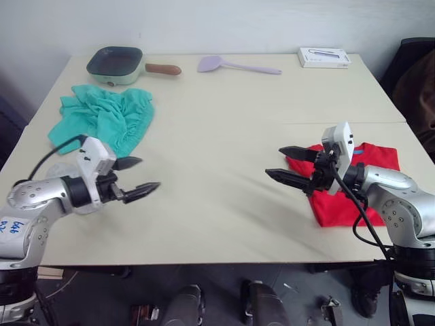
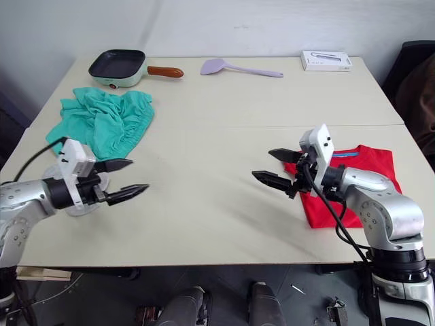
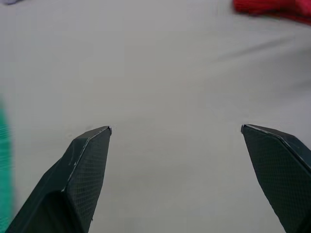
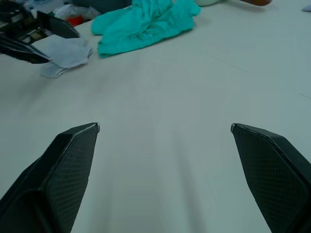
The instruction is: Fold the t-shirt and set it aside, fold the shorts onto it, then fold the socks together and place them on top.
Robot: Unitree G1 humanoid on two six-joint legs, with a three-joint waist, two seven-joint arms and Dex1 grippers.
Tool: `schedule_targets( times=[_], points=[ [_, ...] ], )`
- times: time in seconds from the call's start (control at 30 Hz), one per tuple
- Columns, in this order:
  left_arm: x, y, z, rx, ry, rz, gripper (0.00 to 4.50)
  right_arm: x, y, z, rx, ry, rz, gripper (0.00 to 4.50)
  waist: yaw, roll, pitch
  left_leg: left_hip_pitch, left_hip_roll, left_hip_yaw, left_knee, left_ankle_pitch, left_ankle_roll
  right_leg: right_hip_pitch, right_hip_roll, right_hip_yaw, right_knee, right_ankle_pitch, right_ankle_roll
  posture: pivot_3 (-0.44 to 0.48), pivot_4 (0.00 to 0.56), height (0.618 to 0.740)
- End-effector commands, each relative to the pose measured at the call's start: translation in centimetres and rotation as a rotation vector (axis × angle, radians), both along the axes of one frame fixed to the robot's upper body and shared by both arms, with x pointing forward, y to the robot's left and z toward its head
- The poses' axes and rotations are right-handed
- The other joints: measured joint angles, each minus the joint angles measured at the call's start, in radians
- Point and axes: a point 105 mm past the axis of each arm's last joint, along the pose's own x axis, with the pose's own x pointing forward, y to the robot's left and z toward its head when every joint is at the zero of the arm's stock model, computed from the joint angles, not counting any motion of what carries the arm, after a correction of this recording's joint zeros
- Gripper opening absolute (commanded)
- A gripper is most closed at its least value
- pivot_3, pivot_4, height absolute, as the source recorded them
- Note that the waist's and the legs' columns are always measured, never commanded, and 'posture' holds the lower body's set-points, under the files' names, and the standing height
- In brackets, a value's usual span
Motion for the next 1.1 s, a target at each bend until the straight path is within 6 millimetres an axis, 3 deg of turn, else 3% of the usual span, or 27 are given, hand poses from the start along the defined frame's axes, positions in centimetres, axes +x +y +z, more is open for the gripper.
schedule_targets(
  times=[0.03,0.3,0.6,0.7,0.8,1.1],
  points=[
    [1.6,3.7,1.5,0.080,-0.095,0.140,4.50,0.0,0.8,1.1,0.001,-0.082,0.028,4.44,0.000,0.000,0.000,0.000,0.000,0.000,0.000,0.000,0.000,0.000,0.000,0.000,0.000,0.000,0.000,0.000,0.150,0.740],
    [5.7,7.5,-0.1,0.231,-0.054,0.207,4.50,-0.1,1.9,0.9,0.007,-0.079,0.074,4.44,-0.002,0.000,0.000,-0.003,-0.006,-0.007,0.000,0.002,0.001,0.000,-0.004,-0.010,0.006,0.000,0.000,0.000,0.150,0.740],
    [8.4,7.0,-2.3,0.186,0.054,0.210,4.50,-1.4,2.5,1.1,0.001,-0.086,0.100,4.44,0.000,-0.002,0.000,-0.003,-0.006,-0.003,0.001,0.002,0.002,-0.001,-0.003,-0.010,0.006,0.001,0.002,0.000,0.150,0.740],
    [9.1,8.7,-3.8,0.198,0.154,0.357,4.50,-1.5,2.7,1.2,-0.013,-0.094,0.099,4.44,-0.002,-0.003,0.001,-0.003,-0.005,-0.002,0.001,0.002,0.003,-0.001,-0.002,-0.010,0.006,0.001,0.002,0.000,0.150,0.740],
    [9.7,9.6,-3.4,0.093,0.170,0.464,3.88,-1.4,2.7,1.9,-0.002,-0.107,0.094,4.50,-0.008,-0.004,0.001,-0.002,-0.005,-0.001,0.001,0.002,0.003,-0.001,-0.002,-0.011,0.007,0.002,0.003,0.000,0.150,0.740],
    [10.1,9.9,-1.8,-0.016,0.153,0.500,1.02,-2.4,2.7,2.4,-0.025,-0.142,0.123,4.50,-0.018,-0.006,0.001,-0.003,-0.005,-0.001,0.001,0.002,0.003,-0.002,-0.003,-0.010,0.008,0.002,0.003,0.000,0.150,0.740]
  ],
)
